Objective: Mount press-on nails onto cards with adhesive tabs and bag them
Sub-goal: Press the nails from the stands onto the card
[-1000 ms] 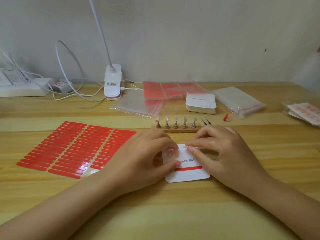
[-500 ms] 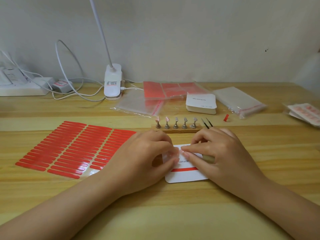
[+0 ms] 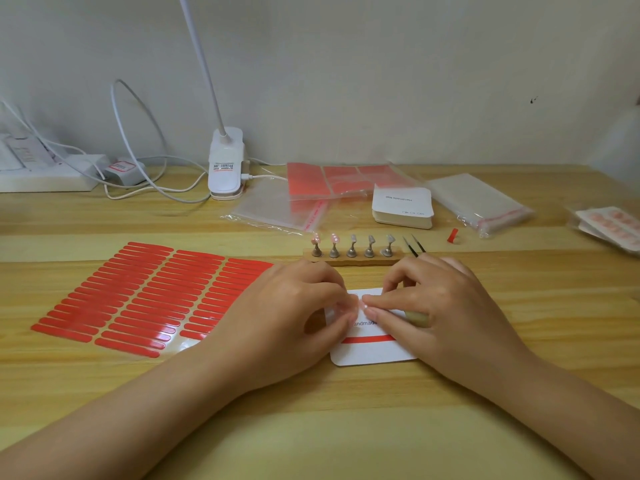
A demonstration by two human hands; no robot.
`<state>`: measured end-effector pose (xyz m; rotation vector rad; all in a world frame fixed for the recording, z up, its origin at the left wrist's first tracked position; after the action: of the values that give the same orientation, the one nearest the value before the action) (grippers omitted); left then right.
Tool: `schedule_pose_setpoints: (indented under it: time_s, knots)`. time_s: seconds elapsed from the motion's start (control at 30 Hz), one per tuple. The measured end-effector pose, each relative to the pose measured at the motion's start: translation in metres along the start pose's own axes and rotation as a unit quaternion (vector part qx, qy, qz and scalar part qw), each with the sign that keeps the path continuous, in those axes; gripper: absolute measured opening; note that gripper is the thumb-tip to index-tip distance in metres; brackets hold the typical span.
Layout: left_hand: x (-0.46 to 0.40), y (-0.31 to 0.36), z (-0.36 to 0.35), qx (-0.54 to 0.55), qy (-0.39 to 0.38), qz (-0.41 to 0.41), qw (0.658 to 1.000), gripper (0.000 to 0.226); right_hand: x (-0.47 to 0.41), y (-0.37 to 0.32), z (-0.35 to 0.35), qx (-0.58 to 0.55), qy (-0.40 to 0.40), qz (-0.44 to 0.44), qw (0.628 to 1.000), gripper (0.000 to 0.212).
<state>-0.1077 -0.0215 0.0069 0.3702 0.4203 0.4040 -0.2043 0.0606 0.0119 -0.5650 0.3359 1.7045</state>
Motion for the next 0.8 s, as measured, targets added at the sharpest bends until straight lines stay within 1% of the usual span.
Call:
schedule_pose_setpoints:
  time_s: [0.13,0.3,0.4,0.5,0.6,0.7,0.8]
  knots:
    - [0.000,0.000,0.000,0.002,0.001,-0.003,1.000,0.027,-0.002,-0.007,0.002,0.037,-0.020,0.024,0.999,0.030]
    - [0.000,0.000,0.000,0.002,0.006,-0.001,1.000,0.021,-0.002,-0.015,0.002,0.092,-0.039,0.063,0.993,0.026]
    - [0.000,0.001,-0.001,-0.001,0.009,-0.002,1.000,0.023,-0.002,-0.018,0.002,0.104,-0.050,0.068,0.991,0.028]
    - [0.000,0.000,-0.001,-0.004,0.017,0.002,1.000,0.017,0.000,-0.017,0.000,0.080,-0.051,0.046,0.994,0.030]
    - [0.000,0.000,-0.001,0.002,0.011,0.005,1.000,0.022,0.002,-0.012,-0.003,0.033,-0.043,0.003,0.999,0.035]
    - [0.000,-0.001,-0.001,0.010,0.002,0.010,1.000,0.026,0.004,-0.003,-0.004,-0.033,-0.016,-0.048,0.998,0.038]
    - [-0.001,-0.001,-0.001,0.005,-0.003,0.013,1.000,0.024,0.004,0.001,-0.005,-0.055,-0.003,-0.064,0.996,0.040]
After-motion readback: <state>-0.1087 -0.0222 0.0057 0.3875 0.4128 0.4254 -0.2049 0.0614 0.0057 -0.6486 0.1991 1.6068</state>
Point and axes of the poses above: each hand's wrist, its own x-axis away from the middle knuckle, its own z-axis out of the back of the hand, y = z × x, the point moved 7 cm from there along -x, towards the middle knuckle, and after that the axes turned 15 degrees about z, right-handed, at the moved point
